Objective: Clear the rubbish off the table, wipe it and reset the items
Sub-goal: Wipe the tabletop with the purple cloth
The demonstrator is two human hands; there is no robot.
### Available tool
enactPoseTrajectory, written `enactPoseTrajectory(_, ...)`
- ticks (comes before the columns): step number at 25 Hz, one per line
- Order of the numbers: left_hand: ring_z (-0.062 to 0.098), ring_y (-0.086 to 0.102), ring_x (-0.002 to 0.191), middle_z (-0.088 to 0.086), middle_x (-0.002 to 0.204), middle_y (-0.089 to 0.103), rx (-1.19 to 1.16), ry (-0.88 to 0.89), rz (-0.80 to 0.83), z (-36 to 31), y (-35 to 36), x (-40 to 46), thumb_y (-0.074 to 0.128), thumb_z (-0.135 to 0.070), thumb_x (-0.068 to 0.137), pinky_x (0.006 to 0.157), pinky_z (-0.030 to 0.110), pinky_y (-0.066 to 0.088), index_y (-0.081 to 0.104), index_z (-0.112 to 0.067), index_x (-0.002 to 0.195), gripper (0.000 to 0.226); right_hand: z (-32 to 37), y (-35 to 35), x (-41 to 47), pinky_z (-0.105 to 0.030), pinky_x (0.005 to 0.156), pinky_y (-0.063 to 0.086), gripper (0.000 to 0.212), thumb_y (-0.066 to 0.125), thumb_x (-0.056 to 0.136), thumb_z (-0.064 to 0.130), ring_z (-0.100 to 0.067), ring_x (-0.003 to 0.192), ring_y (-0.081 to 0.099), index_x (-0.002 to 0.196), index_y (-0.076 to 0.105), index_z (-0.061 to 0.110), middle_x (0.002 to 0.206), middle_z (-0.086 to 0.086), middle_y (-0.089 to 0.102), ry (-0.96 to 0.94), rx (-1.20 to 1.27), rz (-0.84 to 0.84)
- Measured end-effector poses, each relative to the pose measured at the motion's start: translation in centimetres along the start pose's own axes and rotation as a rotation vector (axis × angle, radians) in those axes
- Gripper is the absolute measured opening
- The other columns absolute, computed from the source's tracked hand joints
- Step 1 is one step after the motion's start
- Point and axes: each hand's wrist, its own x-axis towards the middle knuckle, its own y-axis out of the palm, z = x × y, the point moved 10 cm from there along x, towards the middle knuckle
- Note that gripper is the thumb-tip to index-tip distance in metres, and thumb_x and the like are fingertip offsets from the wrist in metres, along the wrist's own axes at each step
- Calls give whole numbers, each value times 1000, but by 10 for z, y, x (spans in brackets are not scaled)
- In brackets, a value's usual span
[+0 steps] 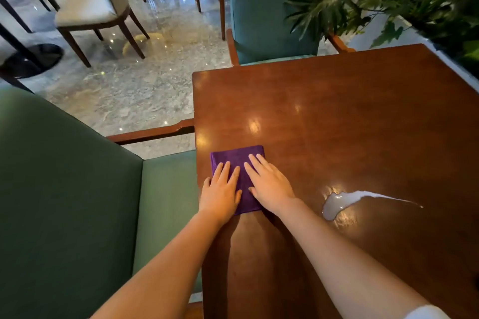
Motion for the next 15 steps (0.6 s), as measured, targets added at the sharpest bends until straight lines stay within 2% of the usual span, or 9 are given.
enactPoseTrajectory(3, 23, 1, 144, 6, 157, 7, -51, 25, -8, -1, 7, 3, 35, -36, 98, 114, 40, 15, 12, -18, 148, 57, -1, 12, 2, -32, 115, 17, 59, 44, 97, 24, -19, 144, 7, 147, 15, 12, 157, -7, 11, -21, 62, 32)
enactPoseTrajectory(5, 23, 12, 143, 7, 155, 20, -152, 30, -77, 2, 2, 1, 44, -31, 97, 113, 33, 17, 27, -14, 145, 54, -3, 10, 0, -30, 113, 21, 54, 45, 97, 21, -18, 144, 12, 145, 22, 11, 156, -7, 17, -7, 102, -13)
enactPoseTrajectory(7, 26, 31, 137, 10, 145, 41, -253, 31, -160, 2, -6, -4, 56, -22, 92, 109, 34, 28, 47, -10, 134, 45, -1, 3, -6, -26, 106, 33, 47, 55, 91, 17, -16, 139, 29, 136, 43, 9, 148, -7, 37, -5, 116, -124)
enactPoseTrajectory(9, 33, 53, 118, 14, 122, 62, -285, 73, -249, -5, -15, -13, 69, -11, 81, 94, 41, 45, 65, -5, 113, 32, 0, -2, -16, -19, 80, 51, 39, 84, 63, 14, -12, 111, 61, 100, 72, 14, 113, -3, 70, 11, 145, -231)
enactPoseTrajectory(10, 34, 60, 105, 13, 110, 68, -280, 96, -287, -9, -19, -18, 73, -9, 76, 83, 42, 53, 70, -4, 103, 27, -3, -3, -22, -18, 66, 54, 39, 91, 47, 11, -12, 94, 69, 83, 76, 16, 94, 0, 75, 20, 178, -273)
enactPoseTrajectory(11, 32, 63, 95, 11, 101, 70, -281, 114, -315, -14, -23, -23, 76, -7, 73, 73, 41, 57, 71, -5, 97, 24, -6, -5, -29, -21, 60, 55, 39, 92, 40, 7, -14, 85, 71, 75, 76, 16, 84, 1, 76, 30, 230, -295)
enactPoseTrajectory(13, 29, 63, 87, 6, 93, 71, -313, 154, -347, -28, -33, -30, 75, -7, 73, 66, 36, 56, 71, -7, 95, 23, -17, -11, -46, -31, 62, 58, 37, 88, 46, -2, -21, 83, 72, 79, 76, 10, 83, -5, 76, 54, 338, -341)
enactPoseTrajectory(15, 27, 61, 89, 4, 94, 71, -345, 213, -387, -52, -48, -33, 73, -7, 75, 68, 33, 53, 70, -9, 98, 24, -36, -27, -69, -40, 74, 57, 34, 80, 60, -5, -26, 92, 70, 92, 73, 4, 93, -11, 75, 108, 415, -409)
